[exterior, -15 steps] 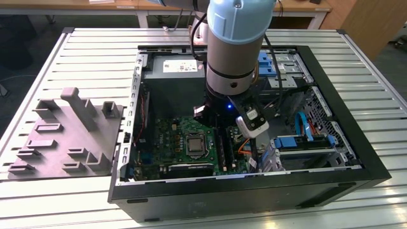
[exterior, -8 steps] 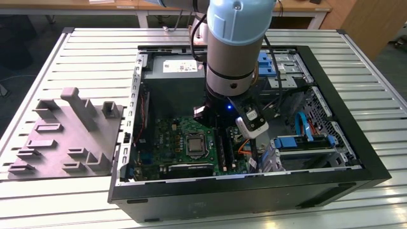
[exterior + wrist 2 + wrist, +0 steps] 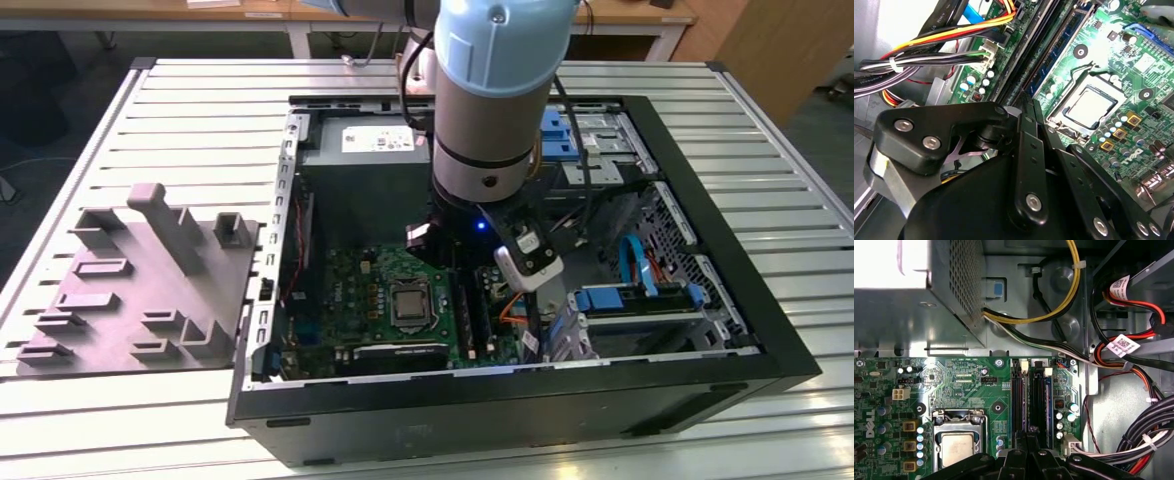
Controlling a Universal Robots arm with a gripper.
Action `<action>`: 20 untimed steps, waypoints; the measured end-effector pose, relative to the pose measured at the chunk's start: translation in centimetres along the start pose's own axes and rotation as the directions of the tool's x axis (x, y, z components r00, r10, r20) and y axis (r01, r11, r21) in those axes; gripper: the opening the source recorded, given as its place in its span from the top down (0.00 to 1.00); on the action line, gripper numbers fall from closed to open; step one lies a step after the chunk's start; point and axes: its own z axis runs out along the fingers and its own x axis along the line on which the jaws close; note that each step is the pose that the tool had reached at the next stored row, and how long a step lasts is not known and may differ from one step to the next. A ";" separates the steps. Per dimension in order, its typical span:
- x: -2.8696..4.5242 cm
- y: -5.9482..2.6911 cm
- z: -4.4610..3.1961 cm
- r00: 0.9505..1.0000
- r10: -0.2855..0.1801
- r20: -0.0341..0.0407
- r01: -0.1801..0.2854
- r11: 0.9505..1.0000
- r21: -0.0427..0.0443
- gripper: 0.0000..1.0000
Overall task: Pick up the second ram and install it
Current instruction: 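Insert the second ram into the second slot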
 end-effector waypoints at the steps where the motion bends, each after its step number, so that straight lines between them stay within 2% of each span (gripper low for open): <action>1: 0.00 0.00 0.00 1.000 0.000 0.000 0.000 1.000 0.000 0.89; 13: 0.01 -0.01 0.12 1.000 0.000 0.000 0.000 1.000 0.000 0.88; 14: 0.01 -0.01 0.12 1.000 0.000 0.000 0.000 1.000 0.000 0.82; 17: 0.01 -0.01 0.12 1.000 0.000 0.000 0.000 1.000 0.000 0.82; 18: 0.01 -0.01 0.13 1.000 0.000 0.000 0.000 1.000 -0.001 0.82; 20: 0.02 -0.01 0.19 1.000 0.000 0.000 0.000 1.000 -0.008 0.82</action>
